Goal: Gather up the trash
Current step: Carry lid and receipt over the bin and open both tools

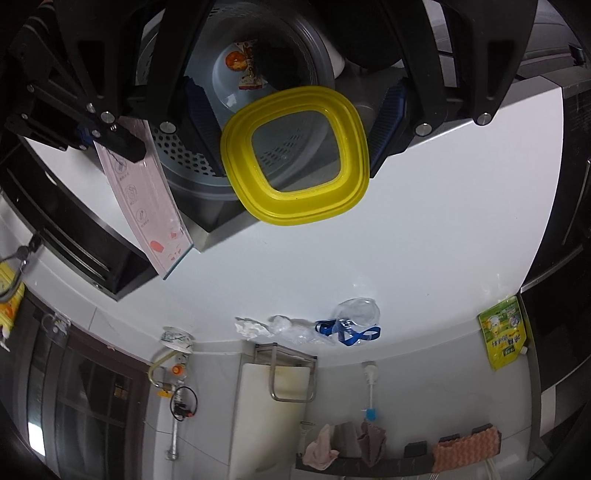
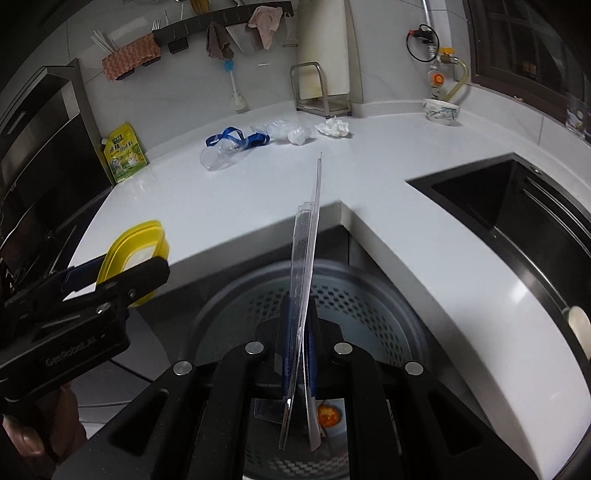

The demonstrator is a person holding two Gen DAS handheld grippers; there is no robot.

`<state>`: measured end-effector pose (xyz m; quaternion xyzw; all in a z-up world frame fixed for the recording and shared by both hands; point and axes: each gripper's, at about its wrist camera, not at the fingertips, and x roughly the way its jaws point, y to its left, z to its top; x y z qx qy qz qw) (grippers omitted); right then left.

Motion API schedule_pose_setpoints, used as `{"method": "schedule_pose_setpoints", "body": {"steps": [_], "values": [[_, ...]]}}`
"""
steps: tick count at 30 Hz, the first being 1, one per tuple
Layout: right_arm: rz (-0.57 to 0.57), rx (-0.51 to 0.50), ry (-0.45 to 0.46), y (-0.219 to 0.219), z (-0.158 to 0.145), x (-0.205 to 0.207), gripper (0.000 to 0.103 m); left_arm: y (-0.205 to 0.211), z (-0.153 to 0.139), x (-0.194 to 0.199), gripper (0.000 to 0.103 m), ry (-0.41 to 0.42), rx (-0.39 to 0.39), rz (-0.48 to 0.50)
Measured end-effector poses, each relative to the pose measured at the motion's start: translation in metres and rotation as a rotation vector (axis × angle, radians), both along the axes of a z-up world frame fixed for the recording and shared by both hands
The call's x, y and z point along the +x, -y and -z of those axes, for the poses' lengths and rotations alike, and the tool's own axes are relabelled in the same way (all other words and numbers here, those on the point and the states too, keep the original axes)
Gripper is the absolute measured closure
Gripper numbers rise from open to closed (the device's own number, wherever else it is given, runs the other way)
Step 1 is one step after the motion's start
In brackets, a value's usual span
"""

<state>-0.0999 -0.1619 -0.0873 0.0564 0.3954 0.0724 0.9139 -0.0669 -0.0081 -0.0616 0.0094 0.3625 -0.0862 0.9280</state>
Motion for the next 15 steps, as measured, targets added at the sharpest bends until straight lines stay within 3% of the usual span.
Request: {"method": "schedule_pose_setpoints", "body": {"steps": [15], "values": [[0.006, 0.047, -0.127, 0.002, 0.038, -0.036, 0.096, 0.019, 0.037, -0.019, 0.031, -0.087, 0.046, 0.061]]}}
